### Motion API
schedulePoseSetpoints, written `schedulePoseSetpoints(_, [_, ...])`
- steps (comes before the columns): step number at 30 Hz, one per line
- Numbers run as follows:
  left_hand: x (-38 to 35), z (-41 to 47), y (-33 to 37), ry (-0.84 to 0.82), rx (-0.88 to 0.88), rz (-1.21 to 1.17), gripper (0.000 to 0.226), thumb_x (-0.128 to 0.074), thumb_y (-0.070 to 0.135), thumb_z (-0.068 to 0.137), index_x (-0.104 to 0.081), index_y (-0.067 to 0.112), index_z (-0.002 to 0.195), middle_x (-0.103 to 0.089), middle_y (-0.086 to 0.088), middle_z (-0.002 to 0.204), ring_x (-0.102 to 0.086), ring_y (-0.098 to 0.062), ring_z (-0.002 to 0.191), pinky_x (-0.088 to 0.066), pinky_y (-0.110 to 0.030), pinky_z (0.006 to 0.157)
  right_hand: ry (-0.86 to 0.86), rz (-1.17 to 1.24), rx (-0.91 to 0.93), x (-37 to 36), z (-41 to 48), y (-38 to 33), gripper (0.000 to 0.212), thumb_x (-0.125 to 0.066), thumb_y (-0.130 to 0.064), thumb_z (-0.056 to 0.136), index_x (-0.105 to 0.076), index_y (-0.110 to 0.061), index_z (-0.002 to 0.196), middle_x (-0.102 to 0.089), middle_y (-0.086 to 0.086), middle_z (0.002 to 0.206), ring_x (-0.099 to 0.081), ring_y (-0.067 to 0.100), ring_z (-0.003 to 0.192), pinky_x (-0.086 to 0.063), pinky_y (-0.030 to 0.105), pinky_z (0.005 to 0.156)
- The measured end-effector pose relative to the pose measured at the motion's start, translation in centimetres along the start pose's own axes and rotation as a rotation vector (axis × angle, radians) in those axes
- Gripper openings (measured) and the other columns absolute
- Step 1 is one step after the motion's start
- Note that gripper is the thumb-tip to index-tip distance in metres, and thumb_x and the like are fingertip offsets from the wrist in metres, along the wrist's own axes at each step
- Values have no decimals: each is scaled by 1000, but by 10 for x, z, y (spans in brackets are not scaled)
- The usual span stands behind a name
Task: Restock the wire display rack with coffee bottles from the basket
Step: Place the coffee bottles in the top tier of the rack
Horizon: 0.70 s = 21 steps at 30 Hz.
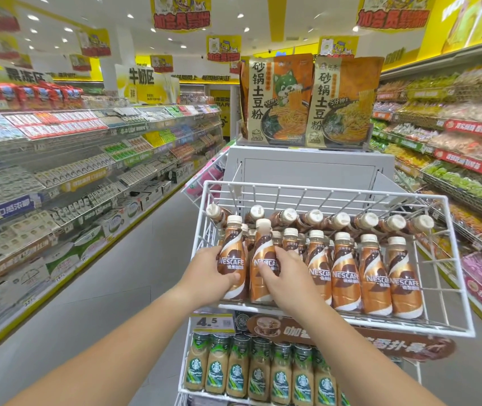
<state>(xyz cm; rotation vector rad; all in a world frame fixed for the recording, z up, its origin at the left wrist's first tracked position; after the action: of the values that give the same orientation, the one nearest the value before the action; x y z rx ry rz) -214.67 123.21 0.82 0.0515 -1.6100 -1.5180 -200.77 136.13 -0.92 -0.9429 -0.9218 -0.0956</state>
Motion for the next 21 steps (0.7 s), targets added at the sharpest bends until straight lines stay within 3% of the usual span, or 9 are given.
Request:
schedulePoseSetpoints(3, [9,-3,-3,22,28,65,23,-77,7,83,-69,16,102,-67,-12,108,-70,-24,88,-58,-41,86,-21,6,-9,-8,1,-7,66,-46,-51,99,-34,-16,153,-42,7,148,-46,25,132,-41,41,108])
schedulePoseSetpoints(13, [4,-6,-10,75,42,312,26,-62,23,100,-53,15,124,-66,-5,118,-64,-23,102,-55,-43,90,-24,-20,8,-19,5,-17,70,-44,-56,99,-31,-15,154,-41,5,147,-45,21,132,-40,39,105])
schedulePoseSetpoints(17, [-2,-11,-10,74,-43,752,52,-50,43,104,-37,10,142,-60,-6,133,-65,-23,111,-58,-33,81,-41,-58,27,-18,7,-15,69,-42,-58,99,-33,-18,153,-43,4,147,-48,22,129,-44,41,103])
schedulePoseSetpoints(21, [5,-8,-13,101,-155,1231,63,-34,55,105,-34,5,144,-58,-4,126,-45,-25,119,-57,-31,81,-32,-73,47,-19,8,-15,69,-42,-58,99,-33,-17,154,-42,4,148,-47,22,130,-43,39,102])
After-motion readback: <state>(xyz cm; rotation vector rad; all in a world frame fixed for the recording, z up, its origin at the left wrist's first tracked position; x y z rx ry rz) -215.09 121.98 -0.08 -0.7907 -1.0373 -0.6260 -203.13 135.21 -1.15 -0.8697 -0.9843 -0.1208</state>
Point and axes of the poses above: each hand's wrist, its own z-axis towards the middle knuckle, its own x-axis out of the back of the hand, y = z × x, the point moved 1 cm from there along z, towards the middle knuckle
